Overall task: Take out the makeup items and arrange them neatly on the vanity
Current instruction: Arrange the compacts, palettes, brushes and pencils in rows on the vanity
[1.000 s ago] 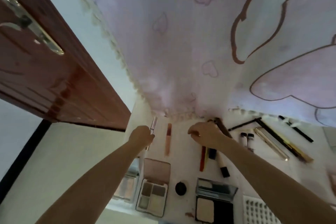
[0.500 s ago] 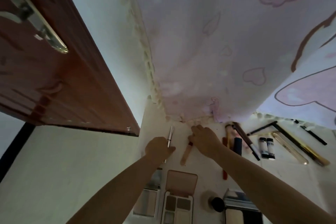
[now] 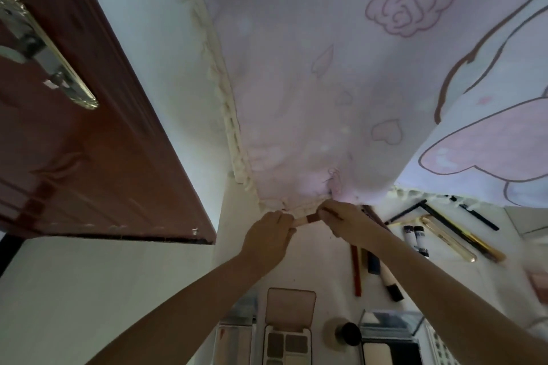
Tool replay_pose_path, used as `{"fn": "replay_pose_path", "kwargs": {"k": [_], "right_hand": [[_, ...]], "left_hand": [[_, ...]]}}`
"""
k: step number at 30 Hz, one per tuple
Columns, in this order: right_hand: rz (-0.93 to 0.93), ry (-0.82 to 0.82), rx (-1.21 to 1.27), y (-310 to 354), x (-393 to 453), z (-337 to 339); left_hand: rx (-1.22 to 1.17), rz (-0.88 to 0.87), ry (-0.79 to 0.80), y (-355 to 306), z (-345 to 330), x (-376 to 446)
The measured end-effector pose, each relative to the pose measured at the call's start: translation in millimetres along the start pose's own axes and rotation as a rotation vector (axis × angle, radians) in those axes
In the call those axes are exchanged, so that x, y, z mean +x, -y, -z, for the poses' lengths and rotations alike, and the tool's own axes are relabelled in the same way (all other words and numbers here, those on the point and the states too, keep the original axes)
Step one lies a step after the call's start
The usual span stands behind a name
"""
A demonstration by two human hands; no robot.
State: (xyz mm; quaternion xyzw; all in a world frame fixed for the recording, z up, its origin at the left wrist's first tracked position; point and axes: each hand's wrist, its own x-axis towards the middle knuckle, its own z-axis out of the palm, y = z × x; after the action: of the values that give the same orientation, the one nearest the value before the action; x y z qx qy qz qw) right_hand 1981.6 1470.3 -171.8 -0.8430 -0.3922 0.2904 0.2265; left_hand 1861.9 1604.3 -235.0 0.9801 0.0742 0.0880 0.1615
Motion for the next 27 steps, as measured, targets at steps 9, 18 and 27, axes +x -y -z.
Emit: {"fn": "replay_pose_path", "kwargs": {"k": [9, 18, 27], "right_hand": [[-0.112, -0.442, 0.382, 28.7, -15.5, 29.3], [0.249, -0.570, 0.258, 61.7, -47.9, 52.1], [-0.012, -0.226, 0.280, 70.5, -47.5, 78.5]], "left_hand": [[-0.074, -0.193, -0.002, -23.2, 58.1, 25.7], [-0.483, -0.169, 0.268, -30.2, 119.9, 30.1], [0.079, -0.374, -0.235, -16.6, 133.2, 39.0]]}}
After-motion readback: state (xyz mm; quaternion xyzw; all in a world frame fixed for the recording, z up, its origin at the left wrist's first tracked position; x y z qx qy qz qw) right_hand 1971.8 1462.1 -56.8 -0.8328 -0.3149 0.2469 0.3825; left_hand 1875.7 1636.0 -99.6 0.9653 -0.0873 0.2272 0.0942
